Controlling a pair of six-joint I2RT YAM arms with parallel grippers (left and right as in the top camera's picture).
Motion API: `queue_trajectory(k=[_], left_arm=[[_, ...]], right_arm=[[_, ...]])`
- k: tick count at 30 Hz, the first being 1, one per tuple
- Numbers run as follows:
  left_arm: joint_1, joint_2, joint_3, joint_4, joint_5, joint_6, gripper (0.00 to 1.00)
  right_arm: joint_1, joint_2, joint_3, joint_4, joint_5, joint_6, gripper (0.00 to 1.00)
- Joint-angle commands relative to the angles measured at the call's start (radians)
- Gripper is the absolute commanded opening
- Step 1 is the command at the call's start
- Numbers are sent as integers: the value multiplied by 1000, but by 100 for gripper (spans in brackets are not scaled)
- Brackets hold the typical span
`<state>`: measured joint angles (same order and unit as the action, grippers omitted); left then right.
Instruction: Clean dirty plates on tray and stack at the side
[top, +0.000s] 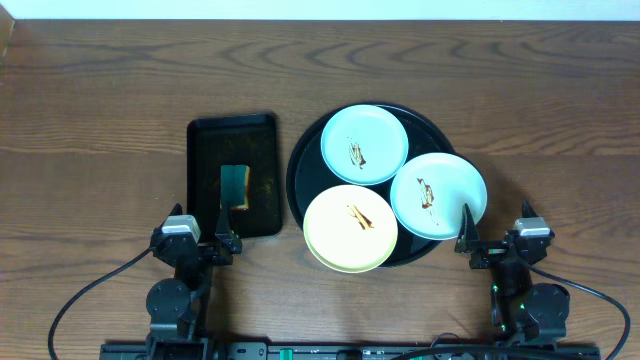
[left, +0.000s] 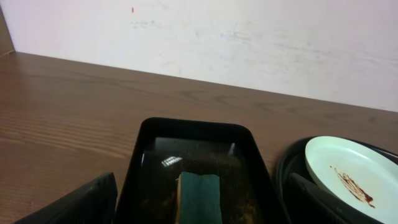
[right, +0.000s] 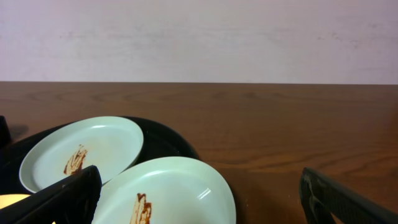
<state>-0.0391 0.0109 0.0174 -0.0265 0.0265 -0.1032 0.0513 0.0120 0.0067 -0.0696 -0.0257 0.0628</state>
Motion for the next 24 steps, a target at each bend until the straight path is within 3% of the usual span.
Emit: queue_trajectory(k=[1,8,13,24], left_arm=[[6,-7,-13,-44,-13,13,85],[6,-4,-13,-44,-13,13,85],[6,39,10,-81,-13,13,85],[6,378,319,-261,-13,9,85]], right_arm=[[-2,-2,-1,-2,-1,-12,99],[-3,1,-1,-3,3,13,99],[-5,2,6,-18,3,118,99],[-5,145,210,-277,11,172,99]])
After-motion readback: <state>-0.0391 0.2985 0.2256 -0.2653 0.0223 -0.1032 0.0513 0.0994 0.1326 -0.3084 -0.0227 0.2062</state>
